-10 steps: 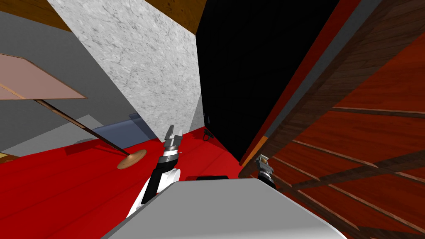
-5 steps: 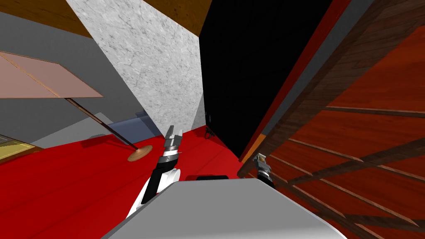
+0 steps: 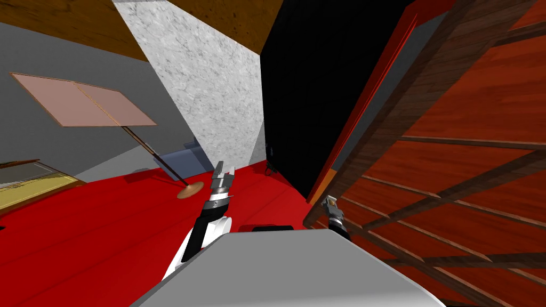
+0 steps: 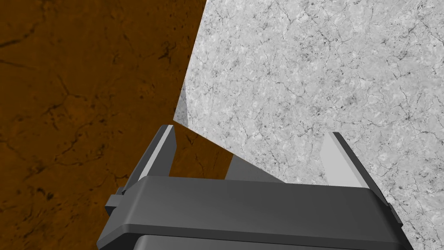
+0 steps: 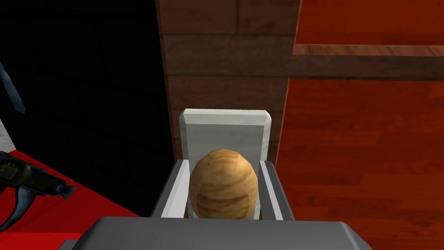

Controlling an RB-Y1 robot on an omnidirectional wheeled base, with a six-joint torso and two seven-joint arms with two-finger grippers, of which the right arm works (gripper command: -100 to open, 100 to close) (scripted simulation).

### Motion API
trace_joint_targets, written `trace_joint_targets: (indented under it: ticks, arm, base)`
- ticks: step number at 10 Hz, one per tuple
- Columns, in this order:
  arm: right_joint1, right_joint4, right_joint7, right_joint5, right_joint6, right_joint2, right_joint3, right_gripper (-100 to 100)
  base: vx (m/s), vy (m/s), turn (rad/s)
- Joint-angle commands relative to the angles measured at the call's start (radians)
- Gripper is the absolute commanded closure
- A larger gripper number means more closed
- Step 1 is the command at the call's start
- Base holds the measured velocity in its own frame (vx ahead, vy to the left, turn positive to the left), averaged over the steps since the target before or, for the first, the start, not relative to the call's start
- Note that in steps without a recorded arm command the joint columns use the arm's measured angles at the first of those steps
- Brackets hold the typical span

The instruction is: Pull the door open

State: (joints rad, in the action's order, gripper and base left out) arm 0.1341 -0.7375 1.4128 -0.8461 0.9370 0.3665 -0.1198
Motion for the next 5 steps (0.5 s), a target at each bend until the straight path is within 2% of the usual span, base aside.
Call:
trace_joint_targets:
  ticks: [1,2,3,5]
  arm:
    - [0.003,-0.009,0.016,0.010,0.001,0.003,-0.018,100]
    - [-0.004,0.003,0.013,0.006,0.003,0.003,-0.011,100]
    - [0.002,-0.005,0.026,0.019,0.004,0.008,-0.034,100]
    - [0.006,-0.013,0.035,0.029,0.006,0.014,-0.050,100]
  base:
    - [-0.217,-0.008,0.070]
    - [-0.087,-0.003,0.032]
    - [-0.162,0.022,0.058]
    - [-0.198,0.004,0.051]
